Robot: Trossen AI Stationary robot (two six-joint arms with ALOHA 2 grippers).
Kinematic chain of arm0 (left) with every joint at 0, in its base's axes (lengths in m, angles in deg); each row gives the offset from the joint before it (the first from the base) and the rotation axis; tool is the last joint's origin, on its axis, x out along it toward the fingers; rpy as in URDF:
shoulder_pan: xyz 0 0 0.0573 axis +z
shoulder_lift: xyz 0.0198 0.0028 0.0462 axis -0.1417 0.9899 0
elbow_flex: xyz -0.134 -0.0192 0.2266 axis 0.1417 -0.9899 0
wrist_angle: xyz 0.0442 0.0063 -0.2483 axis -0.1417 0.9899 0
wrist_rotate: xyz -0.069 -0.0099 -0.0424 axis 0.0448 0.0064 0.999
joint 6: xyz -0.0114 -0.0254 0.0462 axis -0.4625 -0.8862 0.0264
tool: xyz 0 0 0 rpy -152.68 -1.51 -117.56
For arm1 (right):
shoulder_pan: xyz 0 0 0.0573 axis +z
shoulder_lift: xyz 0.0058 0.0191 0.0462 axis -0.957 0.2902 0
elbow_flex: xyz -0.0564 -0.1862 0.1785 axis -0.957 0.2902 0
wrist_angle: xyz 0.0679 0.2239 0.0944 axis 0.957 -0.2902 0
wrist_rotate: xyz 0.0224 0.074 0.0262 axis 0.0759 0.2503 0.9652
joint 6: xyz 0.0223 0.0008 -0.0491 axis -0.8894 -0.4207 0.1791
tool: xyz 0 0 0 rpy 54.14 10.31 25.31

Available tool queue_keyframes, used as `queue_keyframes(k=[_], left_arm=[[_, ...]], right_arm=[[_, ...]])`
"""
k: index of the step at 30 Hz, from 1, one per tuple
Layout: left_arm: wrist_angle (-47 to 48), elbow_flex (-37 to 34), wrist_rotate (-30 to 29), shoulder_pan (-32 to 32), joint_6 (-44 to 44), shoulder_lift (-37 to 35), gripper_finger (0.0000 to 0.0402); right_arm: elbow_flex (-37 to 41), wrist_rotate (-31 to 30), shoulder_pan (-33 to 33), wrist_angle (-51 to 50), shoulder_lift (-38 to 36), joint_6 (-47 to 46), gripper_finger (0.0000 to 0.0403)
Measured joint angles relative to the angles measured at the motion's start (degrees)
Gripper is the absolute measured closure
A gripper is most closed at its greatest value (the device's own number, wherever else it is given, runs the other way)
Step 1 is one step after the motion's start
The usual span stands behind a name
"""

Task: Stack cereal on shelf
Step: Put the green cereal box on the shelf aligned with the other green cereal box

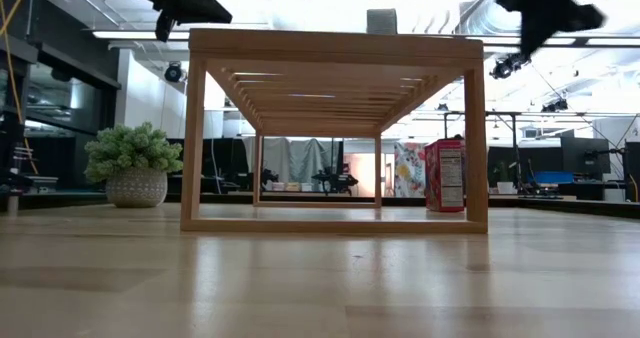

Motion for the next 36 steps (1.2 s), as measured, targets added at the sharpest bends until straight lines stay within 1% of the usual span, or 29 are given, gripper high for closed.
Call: queue_keyframes(k=[4, 8, 10, 13, 15, 18, 20, 23, 26, 27, 29, 31, 36], left_arm=[[0.1, 0.0, 0.0, 0.0, 0.8, 0.4, 0.0401], [0.0, 0.0, 0.0, 0.0, 0.1, 0.4, 0.0401], [-0.1, 0.0, 0.0, 0.0, -1.1, 0.4, 0.0401], [-0.1, 0.0, 0.0, 0.0, -2.4, 0.4, 0.0401], [-0.1, 0.0, 0.3, 0.0, -3.5, 0.4, 0.0401], [-0.1, 0.0, 2.1, 0.0, -4.4, 0.4, 0.0401], [-0.2, 0.0, 2.7, 0.0, -4.4, 0.4, 0.0401], [-0.2, 0.0, 3.1, -0.1, -3.9, 0.4, 0.0401], [0.0, 0.0, 3.1, 0.0, -2.1, 0.4, 0.0401], [0.1, 0.0, 3.1, 0.0, -1.7, 0.4, 0.0401], [0.1, 0.0, 3.1, 0.0, -1.7, 0.4, 0.0401], [0.2, 0.0, 3.1, 0.0, -1.3, 0.4, 0.0401], [0.2, 0.0, 5.6, 0.0, -0.1, 0.4, 0.0401]], right_arm=[[0.0, 9.5, 1.7, -8.1, -1.5, -6.9, 0.0291], [0.0, 18.5, 6.7, -11.6, -2.8, -13.6, 0.0204], [0.0, 21.7, 10.2, -12.2, -3.2, -16.9, 0.0168], [0.0, 23.6, 16.7, -12.5, -3.6, -24.6, 0.0135], [0.0, 24.1, 22.4, -12.5, -3.6, -31.6, 0.0125], [0.0, 24.3, 32.3, -12.3, -3.2, -44.2, 0.0122], [0.0, 22.0, 39.8, -10.9, -2.3, -54.2, 0.0121], [0.0, 16.3, 51.0, -6.2, 0.4, -69.8, 0.0121], [0.0, 12.6, 59.3, -1.6, 5.4, -82.1, 0.0121], [0.0, 12.7, 61.2, -0.6, 7.2, -84.0, 0.0121], [0.0, 15.9, 63.2, 0.5, 11.1, -85.4, 0.0121], [0.0, 18.8, 64.2, 2.3, 15.2, -86.1, 0.0121], [0.0, 21.8, 65.3, 8.8, 22.4, -87.2, 0.0121]])
